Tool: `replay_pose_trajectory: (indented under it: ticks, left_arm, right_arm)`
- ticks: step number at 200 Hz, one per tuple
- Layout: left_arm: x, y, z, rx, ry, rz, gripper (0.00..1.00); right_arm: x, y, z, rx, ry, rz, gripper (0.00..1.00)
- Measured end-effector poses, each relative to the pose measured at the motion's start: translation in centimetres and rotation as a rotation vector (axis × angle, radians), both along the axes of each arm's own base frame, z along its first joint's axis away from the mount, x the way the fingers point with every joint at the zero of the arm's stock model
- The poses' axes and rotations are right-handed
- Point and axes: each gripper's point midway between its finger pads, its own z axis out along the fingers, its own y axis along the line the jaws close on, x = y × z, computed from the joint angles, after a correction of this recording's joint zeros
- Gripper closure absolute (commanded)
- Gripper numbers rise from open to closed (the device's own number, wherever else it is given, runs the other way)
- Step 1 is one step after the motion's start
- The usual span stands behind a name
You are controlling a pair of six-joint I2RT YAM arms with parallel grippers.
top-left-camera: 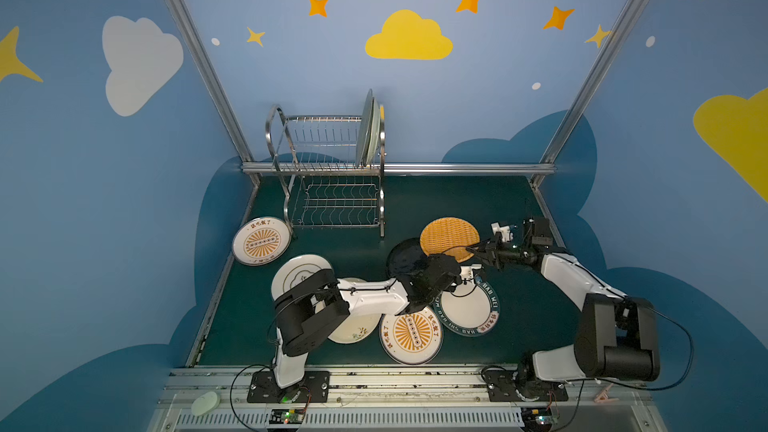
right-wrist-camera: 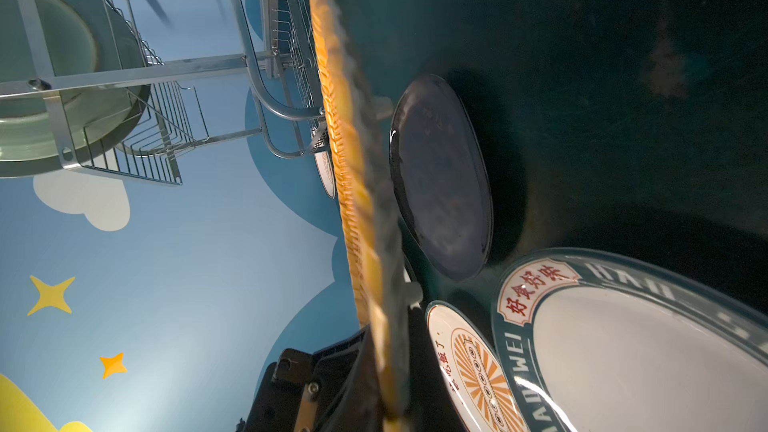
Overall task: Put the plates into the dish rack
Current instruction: 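Close the left gripper on the bamboo mat's upper rim beside the right gripper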
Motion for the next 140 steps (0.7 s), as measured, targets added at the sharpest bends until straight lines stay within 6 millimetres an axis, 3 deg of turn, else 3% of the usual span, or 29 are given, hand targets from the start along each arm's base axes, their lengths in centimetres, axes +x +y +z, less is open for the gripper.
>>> replay_pose_trajectory:
  ticks: [28, 81, 140]
  left_arm:
    - [-0.1, 0.0, 0.0, 0.003, -0.004, 0.003, 0.96]
    - [-0.4, -0.1, 0.3, -0.036, -0.005, 0.024, 0.96]
    - [-1.2, 1.5, -1.2, -0.023, 0.012, 0.057, 0.96]
  right_arm:
    - [0.0, 0.0, 0.0, 0.000, 0.000, 0.002, 0.99]
    - [-0.1, 0.4, 0.2, 0.010, -0.008, 0.017, 0.67]
    - [-0.2, 0.6, 0.4, 0.016, -0.018, 0.029, 0.46]
